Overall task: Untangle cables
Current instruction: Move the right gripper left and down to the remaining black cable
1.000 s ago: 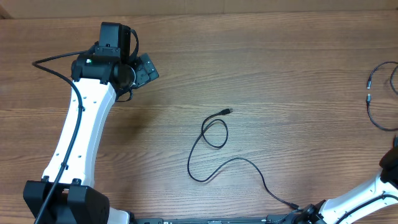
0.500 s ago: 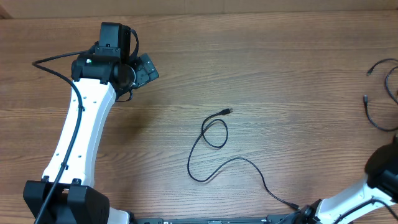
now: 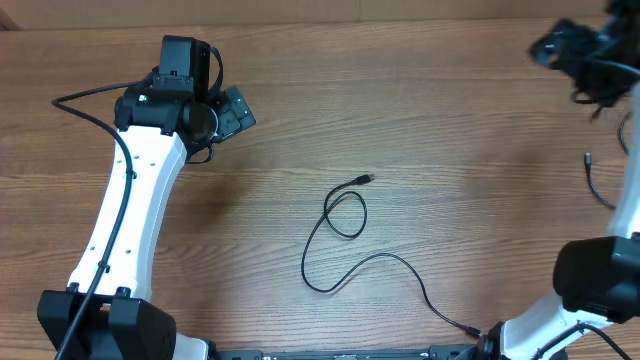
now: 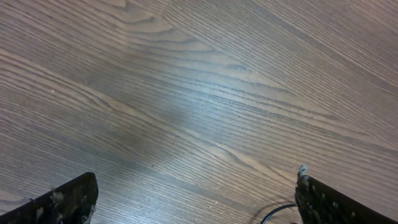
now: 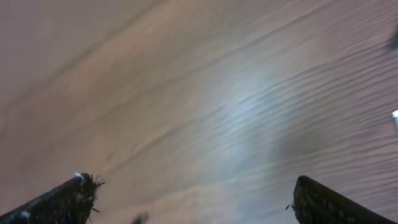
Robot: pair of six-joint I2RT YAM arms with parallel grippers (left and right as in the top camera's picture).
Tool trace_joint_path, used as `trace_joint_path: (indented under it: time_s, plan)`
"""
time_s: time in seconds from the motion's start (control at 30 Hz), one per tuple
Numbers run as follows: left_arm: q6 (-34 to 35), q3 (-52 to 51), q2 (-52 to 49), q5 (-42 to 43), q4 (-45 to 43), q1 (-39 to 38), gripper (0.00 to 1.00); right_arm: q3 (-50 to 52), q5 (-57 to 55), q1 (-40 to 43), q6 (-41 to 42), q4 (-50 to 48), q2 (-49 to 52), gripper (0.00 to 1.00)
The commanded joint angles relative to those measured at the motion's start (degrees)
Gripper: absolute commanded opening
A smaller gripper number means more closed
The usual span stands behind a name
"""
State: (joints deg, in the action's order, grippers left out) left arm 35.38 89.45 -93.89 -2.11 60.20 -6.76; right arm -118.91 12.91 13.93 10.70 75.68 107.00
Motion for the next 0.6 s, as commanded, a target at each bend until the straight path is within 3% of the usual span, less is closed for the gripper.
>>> trace_joint_path:
  time_s: [0.0, 0.33, 0.57]
  plan:
    - [-0.7, 0.7, 0.4, 0.2, 0.0, -0.4, 0.99, -0.7, 1.0, -4.3, -1.0, 2.3, -1.0, 1.0]
    - [-0.7, 0.7, 0.4, 0.2, 0.0, -0.4, 0.99, 0.0, 0.9, -18.7, -1.0, 11.2, -0.9, 1.0]
    - [-0.7, 0.7, 0.4, 0.2, 0.0, -0.4, 1.0, 5.8, 0.9, -26.3, -1.4, 12.5, -0.9, 1.0]
